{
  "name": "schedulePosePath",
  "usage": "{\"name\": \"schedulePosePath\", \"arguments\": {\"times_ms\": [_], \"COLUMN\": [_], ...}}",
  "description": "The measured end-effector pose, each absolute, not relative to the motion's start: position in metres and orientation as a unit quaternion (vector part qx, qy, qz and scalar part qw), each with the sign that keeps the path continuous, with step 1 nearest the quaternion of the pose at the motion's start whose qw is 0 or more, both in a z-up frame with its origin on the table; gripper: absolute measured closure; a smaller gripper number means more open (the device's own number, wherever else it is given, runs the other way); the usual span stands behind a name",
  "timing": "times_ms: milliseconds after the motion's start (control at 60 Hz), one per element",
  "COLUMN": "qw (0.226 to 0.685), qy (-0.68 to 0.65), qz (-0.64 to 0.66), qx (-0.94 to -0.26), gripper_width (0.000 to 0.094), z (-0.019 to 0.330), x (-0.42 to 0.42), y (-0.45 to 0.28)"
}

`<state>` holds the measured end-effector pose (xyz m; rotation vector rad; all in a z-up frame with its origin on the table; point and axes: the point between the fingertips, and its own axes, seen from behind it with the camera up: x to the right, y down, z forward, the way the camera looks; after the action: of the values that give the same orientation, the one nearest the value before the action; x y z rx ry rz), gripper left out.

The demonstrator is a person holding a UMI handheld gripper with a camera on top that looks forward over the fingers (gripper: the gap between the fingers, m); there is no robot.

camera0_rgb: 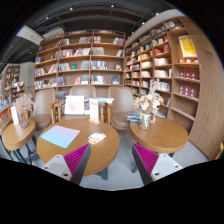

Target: Arrange mouse

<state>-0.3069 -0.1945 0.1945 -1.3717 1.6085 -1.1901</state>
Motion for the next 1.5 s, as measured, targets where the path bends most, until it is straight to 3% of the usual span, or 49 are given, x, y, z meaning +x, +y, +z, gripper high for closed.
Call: {"name": "schedulePosePath", "arguments": {"times_ms": [500,1133,1500], "qw": [0.348,0.356,0.318], "qy": [0.613,0.591,0.610], "qz": [-0.427,-0.399,-0.381], "qx": [-0.566,-0.604,-0.617], "gripper_width": [0.0075,0.0078,0.0080], "z": [0.153,0.056,0.005], "x": [-0.291,-0.190,-0.111], "y": [-0.152,-0.111,-0.128]}}
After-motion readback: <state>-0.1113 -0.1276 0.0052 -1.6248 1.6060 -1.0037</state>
